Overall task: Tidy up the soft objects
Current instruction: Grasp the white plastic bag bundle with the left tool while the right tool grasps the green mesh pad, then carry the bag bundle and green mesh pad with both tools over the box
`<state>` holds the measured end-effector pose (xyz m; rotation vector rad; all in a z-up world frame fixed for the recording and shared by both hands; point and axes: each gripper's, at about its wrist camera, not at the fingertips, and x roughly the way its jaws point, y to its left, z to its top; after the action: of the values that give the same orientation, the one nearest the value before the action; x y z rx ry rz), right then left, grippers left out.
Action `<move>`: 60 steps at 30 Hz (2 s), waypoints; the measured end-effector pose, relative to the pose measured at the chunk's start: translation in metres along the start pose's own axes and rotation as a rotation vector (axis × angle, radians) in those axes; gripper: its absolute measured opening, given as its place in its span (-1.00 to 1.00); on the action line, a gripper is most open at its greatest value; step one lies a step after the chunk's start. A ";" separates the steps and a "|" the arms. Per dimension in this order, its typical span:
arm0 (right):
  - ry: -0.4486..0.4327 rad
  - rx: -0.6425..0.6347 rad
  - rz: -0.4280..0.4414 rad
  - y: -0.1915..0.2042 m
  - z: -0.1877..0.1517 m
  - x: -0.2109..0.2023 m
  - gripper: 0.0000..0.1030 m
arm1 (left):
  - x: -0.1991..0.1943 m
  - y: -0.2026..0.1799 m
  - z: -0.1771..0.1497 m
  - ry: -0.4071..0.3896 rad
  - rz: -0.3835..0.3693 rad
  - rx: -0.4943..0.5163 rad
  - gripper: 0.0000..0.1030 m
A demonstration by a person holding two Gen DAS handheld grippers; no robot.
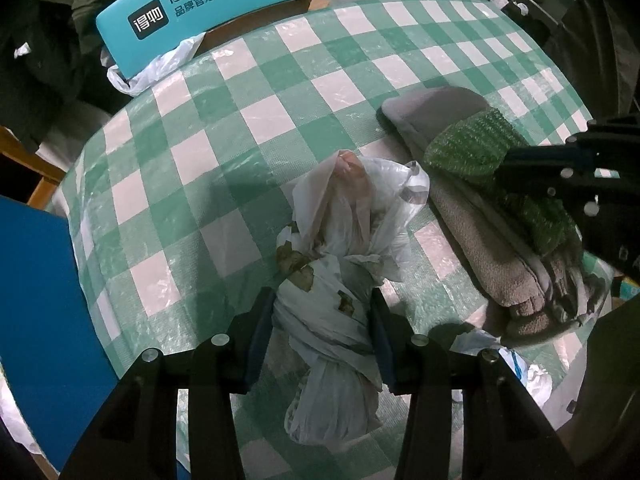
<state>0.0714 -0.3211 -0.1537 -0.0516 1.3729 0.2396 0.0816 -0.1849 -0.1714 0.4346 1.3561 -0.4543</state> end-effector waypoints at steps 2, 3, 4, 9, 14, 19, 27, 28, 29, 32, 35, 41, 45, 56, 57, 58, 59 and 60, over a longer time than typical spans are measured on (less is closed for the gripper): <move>-0.016 0.005 -0.002 -0.003 0.000 -0.004 -0.87 | -0.001 0.001 -0.001 0.000 0.004 -0.002 -0.09; -0.022 0.009 0.006 -0.005 0.000 -0.006 -0.88 | -0.001 0.001 -0.001 0.000 0.004 -0.003 -0.09; -0.034 0.019 0.005 -0.006 0.002 -0.009 -0.89 | -0.001 0.002 0.000 0.000 0.003 -0.005 -0.09; -0.076 0.033 0.011 -0.010 0.002 -0.024 -0.90 | -0.004 0.004 -0.001 -0.005 0.005 -0.012 -0.08; -0.102 0.039 0.023 -0.011 0.002 -0.035 -0.90 | -0.013 0.006 -0.005 -0.017 0.008 -0.024 -0.08; -0.120 0.035 0.030 -0.009 0.002 -0.043 -0.90 | -0.029 0.011 -0.008 -0.041 0.006 -0.043 -0.08; -0.179 0.022 0.045 0.001 0.006 -0.066 -0.90 | -0.057 0.022 -0.016 -0.098 0.010 -0.078 -0.09; -0.187 0.023 0.048 0.002 0.006 -0.069 -0.90 | -0.061 0.023 -0.017 -0.106 0.009 -0.083 -0.09; -0.195 0.019 0.054 0.004 0.007 -0.072 -0.90 | -0.063 0.025 -0.016 -0.112 0.007 -0.087 -0.10; -0.215 0.005 0.064 0.011 0.010 -0.080 -0.90 | -0.073 0.031 -0.020 -0.131 0.019 -0.094 -0.10; -0.233 -0.009 0.074 0.018 0.012 -0.087 -0.90 | -0.083 0.038 -0.025 -0.149 0.027 -0.105 -0.10; -0.259 -0.044 0.103 0.035 0.017 -0.099 -0.90 | -0.098 0.053 -0.038 -0.170 0.058 -0.121 -0.10; -0.278 -0.069 0.125 0.050 0.022 -0.107 -0.90 | -0.109 0.066 -0.047 -0.190 0.079 -0.143 -0.10; -0.315 -0.157 0.177 0.097 0.040 -0.124 -0.90 | -0.135 0.098 -0.073 -0.238 0.149 -0.194 -0.11; -0.316 -0.163 0.180 0.100 0.041 -0.125 -0.90 | -0.137 0.101 -0.076 -0.242 0.153 -0.198 -0.11; -0.318 -0.171 0.184 0.106 0.044 -0.126 -0.90 | -0.139 0.103 -0.078 -0.246 0.156 -0.201 -0.11; -0.320 -0.176 0.188 0.109 0.046 -0.126 -0.90 | -0.142 0.106 -0.081 -0.252 0.160 -0.208 -0.11; -0.322 -0.183 0.192 0.114 0.048 -0.127 -0.90 | -0.144 0.109 -0.082 -0.255 0.164 -0.211 -0.11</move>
<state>0.0726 -0.2194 -0.0085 -0.0317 1.0322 0.5122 0.0511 -0.0403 -0.0391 0.2992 1.0977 -0.2196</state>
